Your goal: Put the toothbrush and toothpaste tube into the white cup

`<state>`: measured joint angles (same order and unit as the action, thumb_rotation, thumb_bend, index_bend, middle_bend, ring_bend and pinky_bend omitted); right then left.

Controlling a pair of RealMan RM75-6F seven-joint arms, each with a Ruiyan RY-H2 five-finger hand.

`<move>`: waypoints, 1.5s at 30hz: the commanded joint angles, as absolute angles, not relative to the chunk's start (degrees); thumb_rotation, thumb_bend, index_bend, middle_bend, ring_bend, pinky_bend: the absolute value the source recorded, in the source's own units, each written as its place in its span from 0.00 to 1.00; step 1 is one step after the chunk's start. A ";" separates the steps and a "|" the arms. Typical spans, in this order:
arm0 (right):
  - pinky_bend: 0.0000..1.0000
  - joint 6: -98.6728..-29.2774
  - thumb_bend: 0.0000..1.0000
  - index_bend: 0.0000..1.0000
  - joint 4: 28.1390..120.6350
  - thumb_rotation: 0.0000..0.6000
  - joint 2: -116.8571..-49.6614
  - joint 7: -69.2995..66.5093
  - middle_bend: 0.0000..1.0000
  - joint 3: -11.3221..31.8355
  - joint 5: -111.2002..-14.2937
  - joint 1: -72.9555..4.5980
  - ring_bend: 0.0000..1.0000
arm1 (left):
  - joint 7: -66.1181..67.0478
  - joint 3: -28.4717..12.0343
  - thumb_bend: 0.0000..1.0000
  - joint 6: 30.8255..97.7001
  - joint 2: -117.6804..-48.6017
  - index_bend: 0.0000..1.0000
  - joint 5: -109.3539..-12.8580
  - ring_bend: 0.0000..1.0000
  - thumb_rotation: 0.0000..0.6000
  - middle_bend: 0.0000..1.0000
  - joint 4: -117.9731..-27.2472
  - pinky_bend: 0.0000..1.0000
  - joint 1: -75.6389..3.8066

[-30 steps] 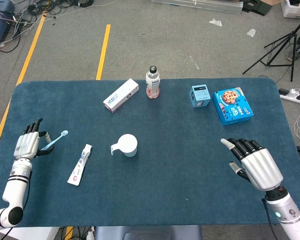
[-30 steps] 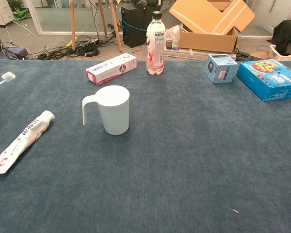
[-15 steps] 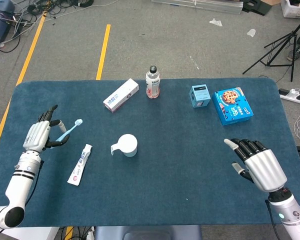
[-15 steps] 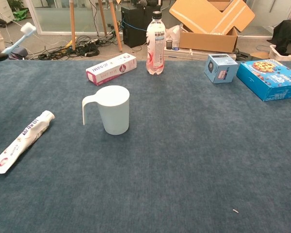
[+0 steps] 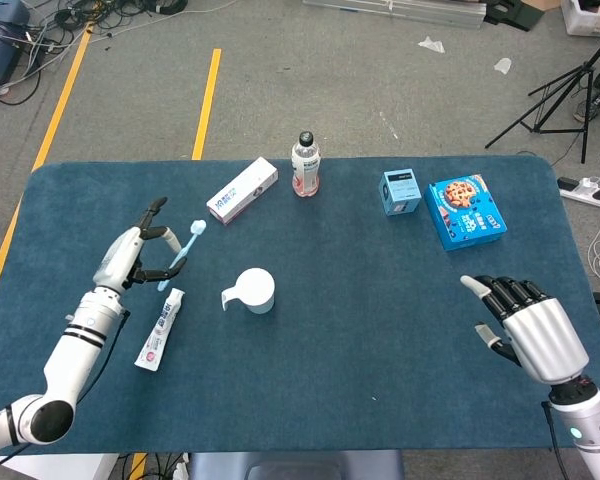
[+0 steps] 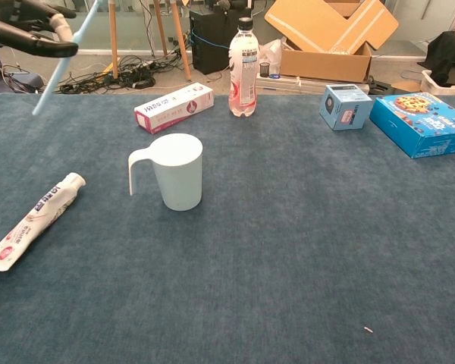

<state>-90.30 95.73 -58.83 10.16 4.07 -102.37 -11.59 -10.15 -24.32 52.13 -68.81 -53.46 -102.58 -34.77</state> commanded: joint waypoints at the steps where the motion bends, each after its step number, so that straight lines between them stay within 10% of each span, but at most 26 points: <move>1: 0.47 -90.57 0.20 0.25 95.34 1.00 -58.67 9.53 0.32 4.08 -102.14 -11.41 0.34 | -13.85 -25.06 0.49 50.80 -71.58 0.57 -52.82 0.00 1.00 0.00 -101.37 0.00 -36.13; 45: 0.47 -94.90 0.20 0.25 89.18 1.00 -57.76 1.06 0.32 3.55 -100.49 -8.16 0.34 | -37.24 -24.74 0.53 50.46 -99.06 0.58 -61.10 0.00 1.00 0.00 -75.71 0.00 -42.96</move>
